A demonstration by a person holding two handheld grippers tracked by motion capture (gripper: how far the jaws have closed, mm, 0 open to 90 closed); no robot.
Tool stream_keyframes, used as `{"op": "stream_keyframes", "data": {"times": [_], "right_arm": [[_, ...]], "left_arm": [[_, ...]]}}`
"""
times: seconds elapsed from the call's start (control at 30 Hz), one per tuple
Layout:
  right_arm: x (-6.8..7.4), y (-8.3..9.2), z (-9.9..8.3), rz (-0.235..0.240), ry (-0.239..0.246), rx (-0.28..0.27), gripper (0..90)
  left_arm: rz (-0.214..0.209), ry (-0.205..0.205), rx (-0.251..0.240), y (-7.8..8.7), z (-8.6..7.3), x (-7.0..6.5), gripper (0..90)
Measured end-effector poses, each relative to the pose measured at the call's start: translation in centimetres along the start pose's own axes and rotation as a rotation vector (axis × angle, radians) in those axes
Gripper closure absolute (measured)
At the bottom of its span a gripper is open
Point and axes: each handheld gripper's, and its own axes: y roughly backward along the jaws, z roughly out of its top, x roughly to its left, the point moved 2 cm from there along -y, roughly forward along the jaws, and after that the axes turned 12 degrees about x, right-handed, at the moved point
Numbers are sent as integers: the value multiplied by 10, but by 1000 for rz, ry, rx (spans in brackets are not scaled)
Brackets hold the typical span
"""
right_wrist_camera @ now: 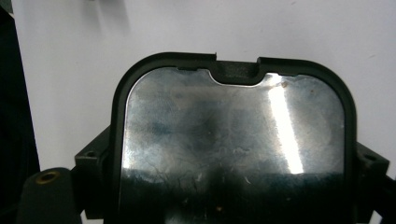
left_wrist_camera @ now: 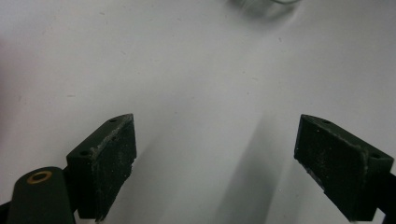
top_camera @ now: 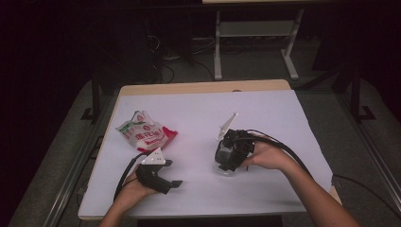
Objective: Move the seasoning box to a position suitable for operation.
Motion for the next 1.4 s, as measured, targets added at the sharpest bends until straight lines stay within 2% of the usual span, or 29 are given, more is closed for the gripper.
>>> {"op": "stream_keyframes", "data": {"times": [0.27,0.47,0.6,0.8,0.9,1.0,1.17,1.4], "right_arm": [[6,-16,-2,2,15,35,149],[8,-17,-1,-8,26,34,148],[12,-18,0,-32,42,40,148],[11,-18,1,-27,45,41,135],[11,-16,0,-22,48,27,93],[10,-13,-2,-39,51,15,62],[10,-2,-9,-28,40,-39,32],[9,9,-24,-25,22,-96,32]], "left_arm": [[-2,-3,3,0,0,0,125],[0,-7,7,0,0,0,125],[0,-6,8,-1,0,0,125],[-3,-8,12,-1,0,-1,125],[-5,-10,16,-1,0,-1,125],[-4,-10,14,-1,0,-1,125],[-7,-6,11,-2,0,-1,125],[-7,-3,10,-2,0,-2,125]]}}
